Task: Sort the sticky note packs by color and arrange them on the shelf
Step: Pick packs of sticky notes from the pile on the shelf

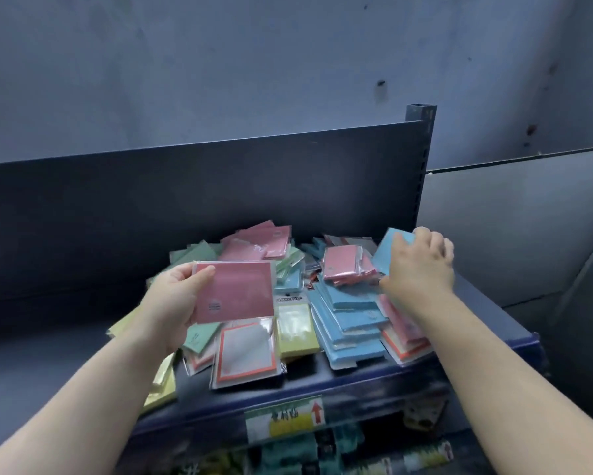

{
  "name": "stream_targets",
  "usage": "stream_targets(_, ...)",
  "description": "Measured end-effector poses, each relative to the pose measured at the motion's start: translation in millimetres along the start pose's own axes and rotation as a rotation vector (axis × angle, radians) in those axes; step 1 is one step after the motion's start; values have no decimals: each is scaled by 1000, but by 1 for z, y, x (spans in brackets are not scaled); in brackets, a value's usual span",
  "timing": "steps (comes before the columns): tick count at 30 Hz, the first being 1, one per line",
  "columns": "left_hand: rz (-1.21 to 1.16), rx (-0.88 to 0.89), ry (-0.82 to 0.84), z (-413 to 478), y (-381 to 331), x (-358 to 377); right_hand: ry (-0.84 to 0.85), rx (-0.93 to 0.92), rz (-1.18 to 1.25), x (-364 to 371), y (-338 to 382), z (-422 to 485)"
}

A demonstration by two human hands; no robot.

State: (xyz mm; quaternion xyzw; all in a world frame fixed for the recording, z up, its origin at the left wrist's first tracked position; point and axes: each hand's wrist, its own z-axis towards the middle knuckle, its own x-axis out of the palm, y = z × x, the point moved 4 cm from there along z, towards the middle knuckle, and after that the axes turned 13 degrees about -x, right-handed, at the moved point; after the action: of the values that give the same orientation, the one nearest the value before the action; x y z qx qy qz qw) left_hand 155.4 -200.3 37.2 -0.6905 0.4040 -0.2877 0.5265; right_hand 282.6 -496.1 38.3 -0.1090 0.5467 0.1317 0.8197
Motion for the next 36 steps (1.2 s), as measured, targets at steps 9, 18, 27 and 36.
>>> stream_targets(9,-124,11,-86,-26,16,-34,-217,-96,345,-18,37,-9)
stream_targets(18,-167,19,-106,-23,21,-112,-109,-357,548,-18,162,-17)
stream_targets(27,-228,-31,-124,13,34,-272,23,-539,647,-25,339,-9)
stream_targets(36,-55,-67,-217,61,32,-440,96,-612,713,-21,500,-7)
